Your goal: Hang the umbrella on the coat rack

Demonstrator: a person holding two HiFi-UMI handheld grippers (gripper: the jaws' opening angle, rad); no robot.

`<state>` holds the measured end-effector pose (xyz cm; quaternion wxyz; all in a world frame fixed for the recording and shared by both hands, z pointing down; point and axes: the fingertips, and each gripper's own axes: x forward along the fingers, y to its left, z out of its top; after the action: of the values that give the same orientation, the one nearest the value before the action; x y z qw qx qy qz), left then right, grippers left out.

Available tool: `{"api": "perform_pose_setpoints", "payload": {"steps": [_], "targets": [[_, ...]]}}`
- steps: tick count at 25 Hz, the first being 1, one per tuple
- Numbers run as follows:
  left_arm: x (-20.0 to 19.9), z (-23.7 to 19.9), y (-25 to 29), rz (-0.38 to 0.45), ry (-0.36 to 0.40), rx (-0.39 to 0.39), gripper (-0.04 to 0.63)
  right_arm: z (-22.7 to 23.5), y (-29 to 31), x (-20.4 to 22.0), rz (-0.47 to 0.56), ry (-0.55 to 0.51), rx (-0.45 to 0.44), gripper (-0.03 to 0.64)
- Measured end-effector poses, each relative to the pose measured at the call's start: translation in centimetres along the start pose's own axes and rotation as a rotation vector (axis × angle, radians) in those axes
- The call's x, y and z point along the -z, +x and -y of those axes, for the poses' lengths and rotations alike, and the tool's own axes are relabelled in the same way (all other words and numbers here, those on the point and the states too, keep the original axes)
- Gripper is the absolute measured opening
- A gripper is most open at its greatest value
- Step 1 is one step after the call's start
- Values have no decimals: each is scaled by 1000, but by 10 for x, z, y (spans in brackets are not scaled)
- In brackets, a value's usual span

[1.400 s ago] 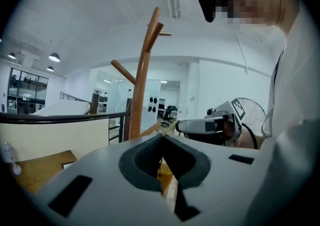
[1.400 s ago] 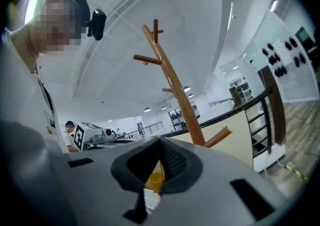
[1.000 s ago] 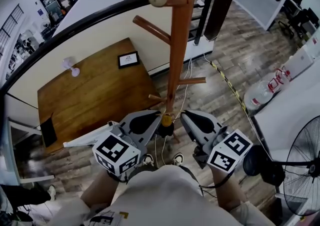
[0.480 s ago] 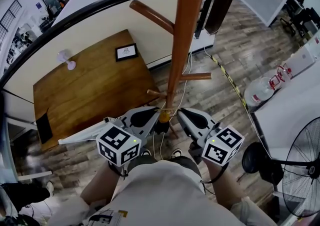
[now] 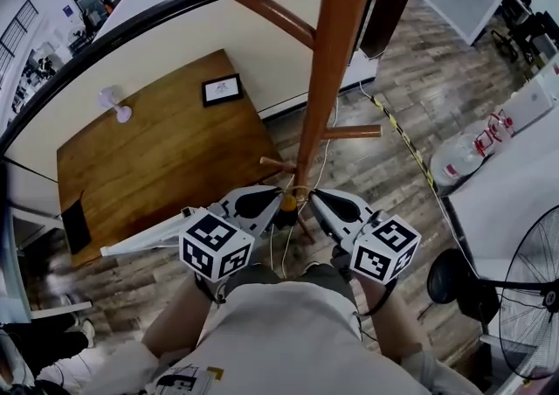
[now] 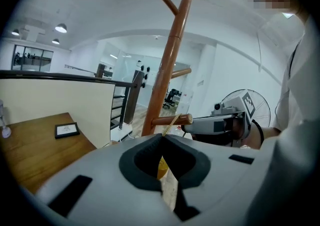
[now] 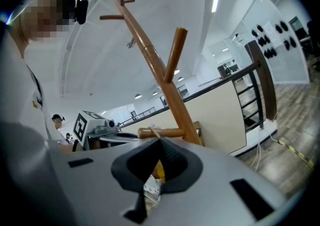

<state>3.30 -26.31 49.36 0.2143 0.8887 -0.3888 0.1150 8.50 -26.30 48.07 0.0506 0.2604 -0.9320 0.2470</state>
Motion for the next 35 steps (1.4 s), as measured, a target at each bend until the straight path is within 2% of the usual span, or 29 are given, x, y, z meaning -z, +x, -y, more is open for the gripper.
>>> {"api": "perform_pose_setpoints", "payload": {"steps": [4, 8, 19, 28, 35], "targets": [[4, -4, 15, -7, -12, 10, 3, 14, 3, 3, -5, -12, 40, 5], [11, -11, 27, -14, -54, 22, 4, 23, 11, 10, -1, 11, 63, 5], [23, -26, 64, -17, -84, -13, 5, 55, 32, 20, -16, 24, 138, 14], [21, -26, 64, -39, -64, -35, 25, 60, 23, 18, -43, 18, 195, 35], [-4, -19, 34, -8, -17, -55, 25, 40, 0, -15, -19, -30, 208, 5]]}}
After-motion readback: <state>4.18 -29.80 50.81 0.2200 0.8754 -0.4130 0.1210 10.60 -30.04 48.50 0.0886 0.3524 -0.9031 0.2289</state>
